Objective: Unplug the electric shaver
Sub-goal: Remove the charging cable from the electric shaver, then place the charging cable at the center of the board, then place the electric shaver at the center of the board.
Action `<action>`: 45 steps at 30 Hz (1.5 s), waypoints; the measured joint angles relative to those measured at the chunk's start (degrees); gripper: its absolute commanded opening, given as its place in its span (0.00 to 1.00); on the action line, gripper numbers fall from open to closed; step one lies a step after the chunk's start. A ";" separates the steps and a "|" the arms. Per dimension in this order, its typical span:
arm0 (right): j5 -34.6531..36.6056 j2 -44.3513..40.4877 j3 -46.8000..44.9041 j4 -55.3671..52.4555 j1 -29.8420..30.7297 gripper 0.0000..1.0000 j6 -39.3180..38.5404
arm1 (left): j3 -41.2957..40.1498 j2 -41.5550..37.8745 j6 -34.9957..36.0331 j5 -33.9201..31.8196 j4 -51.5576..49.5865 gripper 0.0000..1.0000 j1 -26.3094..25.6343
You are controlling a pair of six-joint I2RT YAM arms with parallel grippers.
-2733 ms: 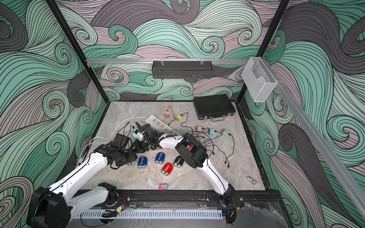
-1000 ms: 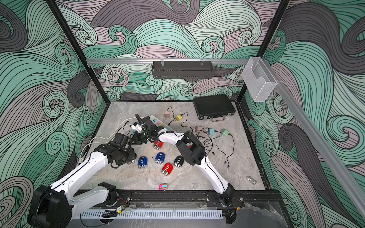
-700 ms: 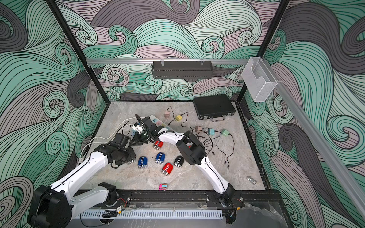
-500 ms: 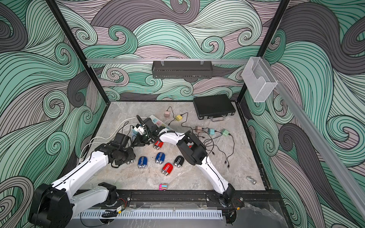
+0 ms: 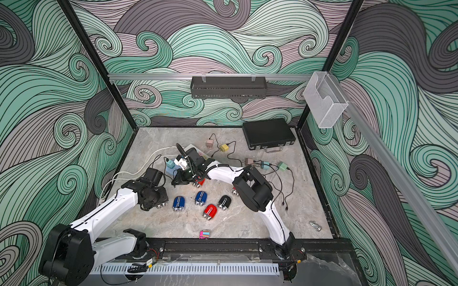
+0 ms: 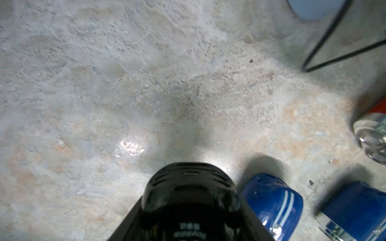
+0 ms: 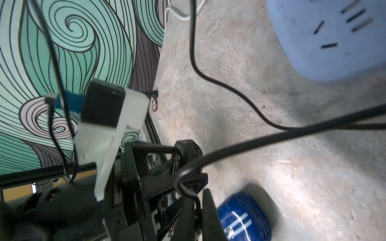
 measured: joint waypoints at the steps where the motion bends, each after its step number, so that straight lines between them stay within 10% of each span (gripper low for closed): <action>1: 0.44 -0.72 -0.94 -0.07 -0.04 0.04 -0.28 | -0.09 0.24 -0.04 -0.02 0.02 0.44 0.04; 45: 10.49 -2.97 -11.26 -6.10 0.39 0.09 -6.40 | 1.27 12.35 1.09 1.20 9.22 0.63 4.85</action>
